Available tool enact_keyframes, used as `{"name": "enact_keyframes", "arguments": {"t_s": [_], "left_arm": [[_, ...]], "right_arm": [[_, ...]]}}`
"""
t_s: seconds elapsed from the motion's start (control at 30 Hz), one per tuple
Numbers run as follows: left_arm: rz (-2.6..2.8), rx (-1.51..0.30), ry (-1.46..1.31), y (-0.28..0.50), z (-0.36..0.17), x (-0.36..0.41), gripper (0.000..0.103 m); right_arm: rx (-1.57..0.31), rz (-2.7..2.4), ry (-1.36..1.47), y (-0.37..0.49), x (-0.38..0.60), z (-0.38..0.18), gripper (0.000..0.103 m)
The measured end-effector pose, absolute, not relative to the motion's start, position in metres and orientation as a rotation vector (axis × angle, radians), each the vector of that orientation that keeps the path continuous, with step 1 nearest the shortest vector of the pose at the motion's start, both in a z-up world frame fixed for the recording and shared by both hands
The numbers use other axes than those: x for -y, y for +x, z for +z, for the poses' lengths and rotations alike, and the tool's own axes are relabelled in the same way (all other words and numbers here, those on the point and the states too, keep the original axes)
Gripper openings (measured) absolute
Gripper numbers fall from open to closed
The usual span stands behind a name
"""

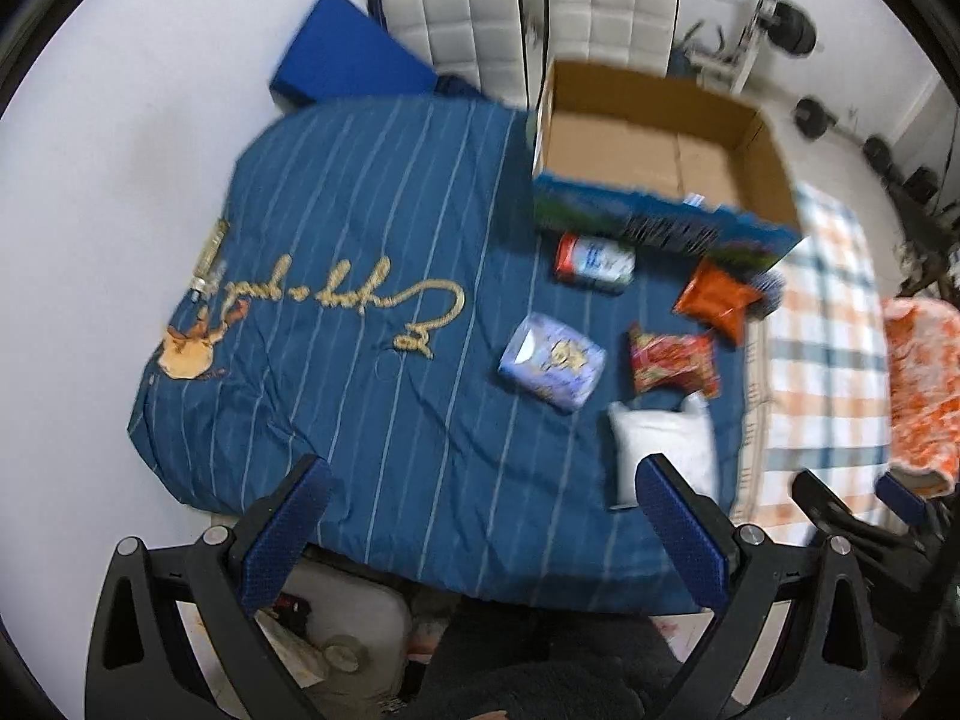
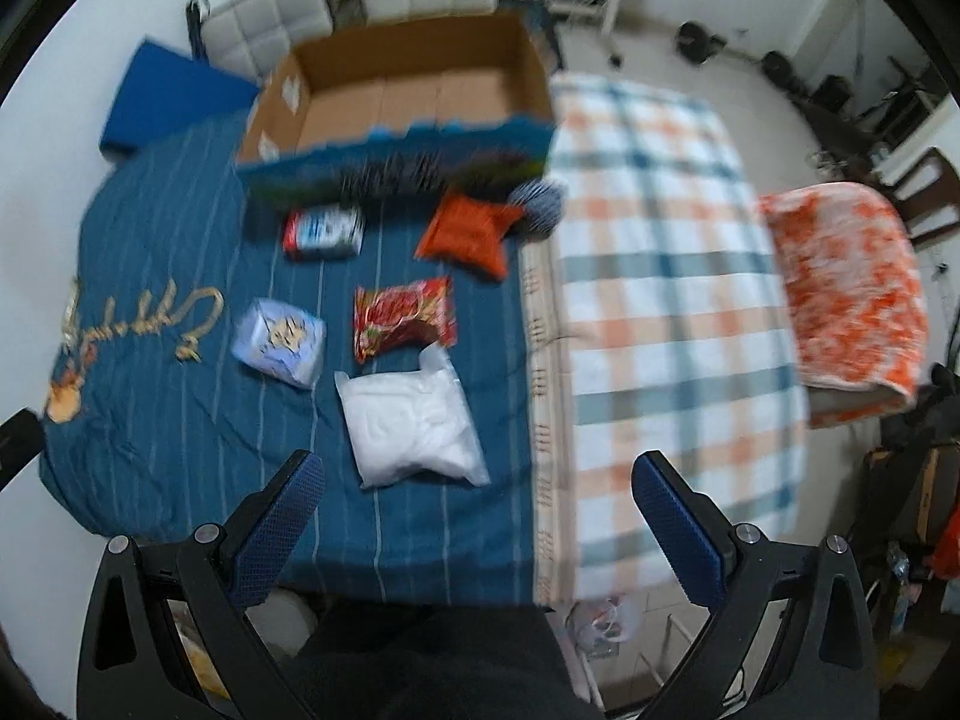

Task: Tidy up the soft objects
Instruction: 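Grasp the blue tissue pack with the left tool while the right grasps the white bag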

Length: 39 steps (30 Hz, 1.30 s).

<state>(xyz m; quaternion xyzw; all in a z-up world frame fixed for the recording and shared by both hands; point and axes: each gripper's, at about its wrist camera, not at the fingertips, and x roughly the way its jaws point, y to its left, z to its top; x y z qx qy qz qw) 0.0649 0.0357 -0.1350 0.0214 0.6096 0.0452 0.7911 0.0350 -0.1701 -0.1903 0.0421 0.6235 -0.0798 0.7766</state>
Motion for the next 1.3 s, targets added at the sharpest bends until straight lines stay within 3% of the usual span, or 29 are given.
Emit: {"name": "enact_keyframes", "arguments": {"t_s": [0.17, 0.43, 0.63, 0.87, 1.03, 1.07, 1.1, 1.3], "left_arm": [[0.087, -1.422, 0.146, 0.090, -0.209, -0.032, 0.103], [0.044, -1.503, 0.208, 0.112, -0.276, -0.037, 0.103], [-0.007, -1.546, 0.165, 0.134, -0.304, -0.041, 0.103], [-0.054, -1.563, 0.129, 0.175, -0.333, -0.038, 0.103], [-0.095, -1.614, 0.175, 0.201, -0.378, -0.024, 0.101], [-0.100, -1.628, 0.182, 0.203, -0.386, -0.021, 0.089], [-0.114, -1.648, 0.187, 0.204, -0.397, -0.018, 0.070], [-0.154, -1.596, 0.238, 0.197, -0.401, 0.000, 0.024]], "right_arm": [[-1.486, -0.137, 0.049, 0.081, 0.149, -0.305, 0.103], [-1.694, -0.070, 0.047, 0.109, 0.117, -0.418, 0.103], [-1.714, -0.111, -0.045, 0.113, 0.100, -0.446, 0.102], [-1.723, -0.108, 0.010, 0.105, 0.104, -0.451, 0.081], [-1.725, -0.142, 0.021, 0.101, 0.109, -0.456, 0.078], [-1.724, -0.148, 0.026, 0.100, 0.111, -0.458, 0.077], [-1.725, -0.152, 0.036, 0.099, 0.113, -0.461, 0.077], [-1.718, -0.172, 0.055, 0.097, 0.118, -0.457, 0.074]]}}
